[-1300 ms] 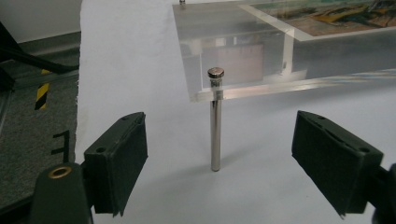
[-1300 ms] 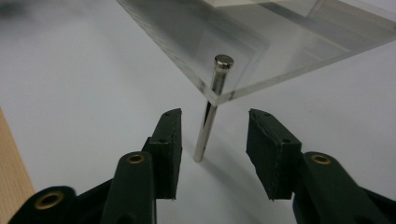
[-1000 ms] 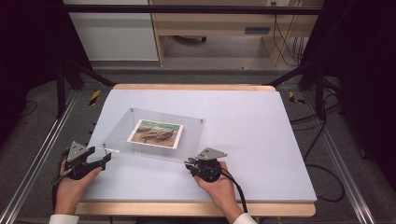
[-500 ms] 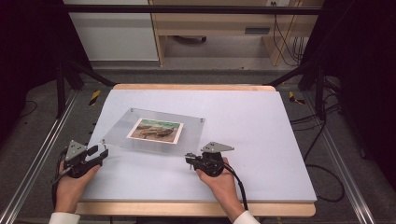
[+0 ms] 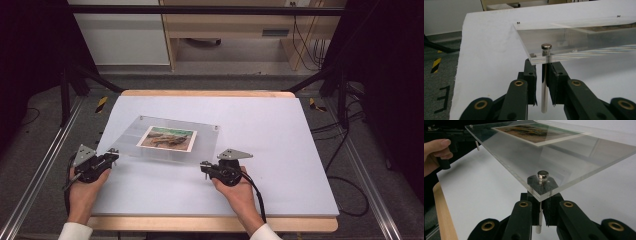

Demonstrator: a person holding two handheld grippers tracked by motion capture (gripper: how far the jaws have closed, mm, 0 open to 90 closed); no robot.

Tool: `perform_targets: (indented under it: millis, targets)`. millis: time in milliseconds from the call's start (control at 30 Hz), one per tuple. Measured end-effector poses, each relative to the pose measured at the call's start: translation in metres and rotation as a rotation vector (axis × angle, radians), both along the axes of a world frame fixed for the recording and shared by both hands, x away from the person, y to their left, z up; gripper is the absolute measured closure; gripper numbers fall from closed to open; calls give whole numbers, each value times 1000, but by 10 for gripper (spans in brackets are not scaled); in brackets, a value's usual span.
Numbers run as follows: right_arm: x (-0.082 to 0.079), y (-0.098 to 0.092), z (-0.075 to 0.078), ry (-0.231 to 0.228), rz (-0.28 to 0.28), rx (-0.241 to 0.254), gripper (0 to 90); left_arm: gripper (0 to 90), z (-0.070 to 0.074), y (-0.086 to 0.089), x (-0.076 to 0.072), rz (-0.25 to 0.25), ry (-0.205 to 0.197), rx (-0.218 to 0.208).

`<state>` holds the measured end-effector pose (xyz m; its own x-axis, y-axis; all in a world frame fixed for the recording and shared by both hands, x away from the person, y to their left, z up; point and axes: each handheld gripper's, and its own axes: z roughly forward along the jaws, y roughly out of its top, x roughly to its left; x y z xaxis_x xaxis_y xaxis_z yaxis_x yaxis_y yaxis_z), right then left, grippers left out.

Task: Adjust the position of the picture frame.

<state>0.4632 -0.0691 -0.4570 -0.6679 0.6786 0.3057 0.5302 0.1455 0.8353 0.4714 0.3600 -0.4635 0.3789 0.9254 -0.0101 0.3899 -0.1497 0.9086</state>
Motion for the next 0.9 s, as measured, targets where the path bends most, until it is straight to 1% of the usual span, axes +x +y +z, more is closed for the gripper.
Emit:
perform_targets:
  millis: [100, 167, 200, 233, 300, 333, 400, 433, 467, 533, 567, 600, 733, 833, 900]
  targets:
    - [0, 0, -1, -9, 4, -2, 850, 792, 1, 0, 1, -3, -16, -40]
    - [0, 0, -1, -11, 5, -9, 850, 802, 1, -1, 1, -2, -18, -40]
    - [0, 0, -1, -11, 3, -7, 850, 810, 1, -2, 1, 1, -28, -45]
    - [0, 0, -1, -11, 1, -5, 850, 818, 1, -2, 1, 1, -28, -45]
    - [0, 0, 0, -11, -1, -2, 850, 828, 1, -2, 3, 6, -31, -69]
    - [0, 0, 0, -18, -8, 2, 850, 838, 2, -2, 3, 9, -33, -96]
    - [-1, 0, 0, -21, -12, 2, 849, 838, 3, -1, 3, 11, -29, -103]
    - [-2, 1, -1, -35, -25, 0, 847, 840, 3, -1, 2, 14, -23, -117]
    - [-2, 2, -1, -37, -29, 2, 844, 840, 3, -1, 2, 15, -20, -120]
    - [-2, 3, -3, -56, -38, 6, 842, 841, 3, -2, 2, 16, -18, -122]
    - [-2, 3, -3, -56, -38, 6, 842, 841, 4, -2, 2, 15, -15, -129]
    - [-2, 4, -4, -64, -49, 13, 841, 840, 4, -2, 2, 16, -11, -131]
    - [-2, 5, -5, -71, -59, 25, 835, 840, 6, -2, 1, 15, -8, -134]
    - [0, 6, -6, -75, -73, 43, 837, 840, 7, -3, 0, 14, -4, -136]
    - [0, 6, -7, -81, -74, 40, 842, 840, 7, -3, -1, 12, 1, -134]
